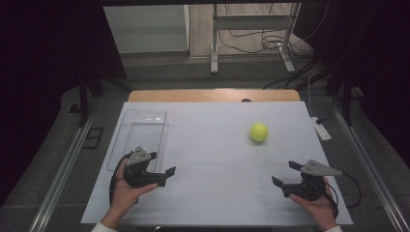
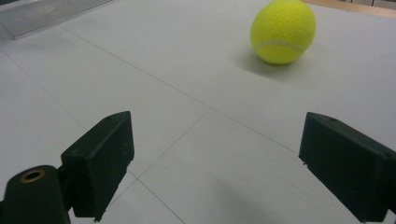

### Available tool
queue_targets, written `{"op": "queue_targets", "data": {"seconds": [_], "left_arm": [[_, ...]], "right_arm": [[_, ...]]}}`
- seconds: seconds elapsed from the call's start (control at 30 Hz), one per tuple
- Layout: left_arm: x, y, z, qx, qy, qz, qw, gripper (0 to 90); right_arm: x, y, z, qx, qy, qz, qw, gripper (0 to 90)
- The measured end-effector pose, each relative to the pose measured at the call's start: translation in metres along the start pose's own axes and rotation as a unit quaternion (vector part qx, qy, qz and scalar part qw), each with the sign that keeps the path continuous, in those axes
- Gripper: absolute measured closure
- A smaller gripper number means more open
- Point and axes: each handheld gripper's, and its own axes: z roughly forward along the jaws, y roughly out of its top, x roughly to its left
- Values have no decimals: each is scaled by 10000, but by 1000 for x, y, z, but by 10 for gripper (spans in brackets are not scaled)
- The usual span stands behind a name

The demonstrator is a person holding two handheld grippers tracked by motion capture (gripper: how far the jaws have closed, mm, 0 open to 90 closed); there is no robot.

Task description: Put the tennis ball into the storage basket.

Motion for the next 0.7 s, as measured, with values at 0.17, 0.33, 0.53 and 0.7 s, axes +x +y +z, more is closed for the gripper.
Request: {"op": "queue_targets", "data": {"seconds": [0.17,0.33,0.53,0.7], "left_arm": [[-1,5,3,20,-35,27,10000,99],[-3,9,6,37,-69,58,10000,101],[-6,14,10,45,-102,110,9999,102],[-7,19,13,78,-115,137,9998,104]], "right_arm": [[0,-1,1,11,-2,4,10000,105],[0,-1,1,15,-5,-1,10000,106],[-1,-1,1,13,-11,6,10000,106],[-1,-1,1,13,-1,14,10000,106]]}}
